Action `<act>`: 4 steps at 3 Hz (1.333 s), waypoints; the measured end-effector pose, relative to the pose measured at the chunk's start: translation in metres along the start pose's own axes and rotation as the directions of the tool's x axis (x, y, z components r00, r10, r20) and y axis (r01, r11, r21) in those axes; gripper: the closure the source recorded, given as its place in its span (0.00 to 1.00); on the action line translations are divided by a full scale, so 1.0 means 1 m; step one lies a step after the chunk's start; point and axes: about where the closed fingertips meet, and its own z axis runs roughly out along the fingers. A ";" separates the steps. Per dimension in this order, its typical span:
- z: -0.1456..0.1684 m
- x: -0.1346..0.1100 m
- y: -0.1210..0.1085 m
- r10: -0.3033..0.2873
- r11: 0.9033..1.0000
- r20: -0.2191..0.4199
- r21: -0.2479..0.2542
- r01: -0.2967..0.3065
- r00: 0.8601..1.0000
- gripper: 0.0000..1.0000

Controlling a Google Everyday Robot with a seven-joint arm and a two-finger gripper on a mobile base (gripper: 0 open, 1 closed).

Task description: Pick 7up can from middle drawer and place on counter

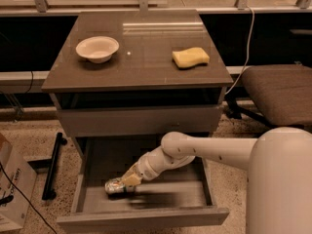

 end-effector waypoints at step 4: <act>0.015 -0.026 0.013 -0.075 0.997 0.013 0.034 0.074 0.997 0.00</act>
Offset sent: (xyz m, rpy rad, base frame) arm 0.0172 0.0054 0.0603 0.0641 -0.1296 0.0654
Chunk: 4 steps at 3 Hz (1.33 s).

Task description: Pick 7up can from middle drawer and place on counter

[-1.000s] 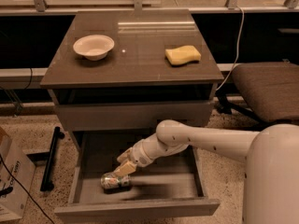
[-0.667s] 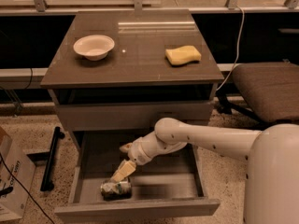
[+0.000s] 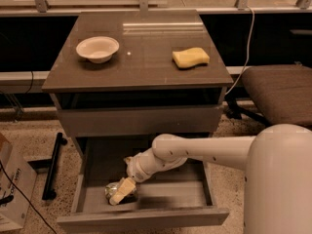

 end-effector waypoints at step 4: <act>0.033 0.044 -0.029 0.059 0.991 -0.076 0.120 -0.050 0.995 0.00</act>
Offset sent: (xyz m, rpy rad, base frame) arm -0.0025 0.0080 -0.0241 -0.1741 0.0079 0.0052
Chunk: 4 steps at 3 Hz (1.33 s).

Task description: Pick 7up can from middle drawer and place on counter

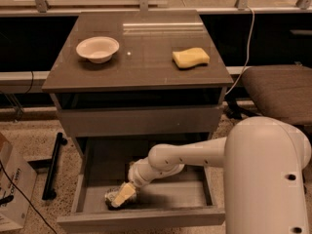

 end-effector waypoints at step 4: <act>0.011 0.023 -0.017 0.039 0.988 0.045 0.145 -0.045 0.998 0.42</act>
Offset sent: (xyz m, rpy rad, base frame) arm 0.0206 -0.0285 -0.0659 0.0253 -0.0103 -0.1756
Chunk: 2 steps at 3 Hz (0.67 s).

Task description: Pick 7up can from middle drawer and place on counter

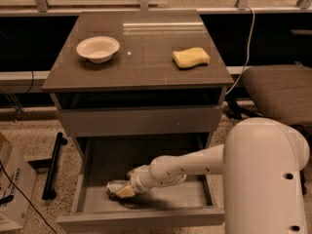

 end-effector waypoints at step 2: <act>0.010 0.000 0.012 0.010 0.999 0.037 -0.037 -0.008 0.999 0.96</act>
Offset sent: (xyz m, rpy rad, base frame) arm -0.0134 0.0142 -0.0184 0.0975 0.0481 0.0115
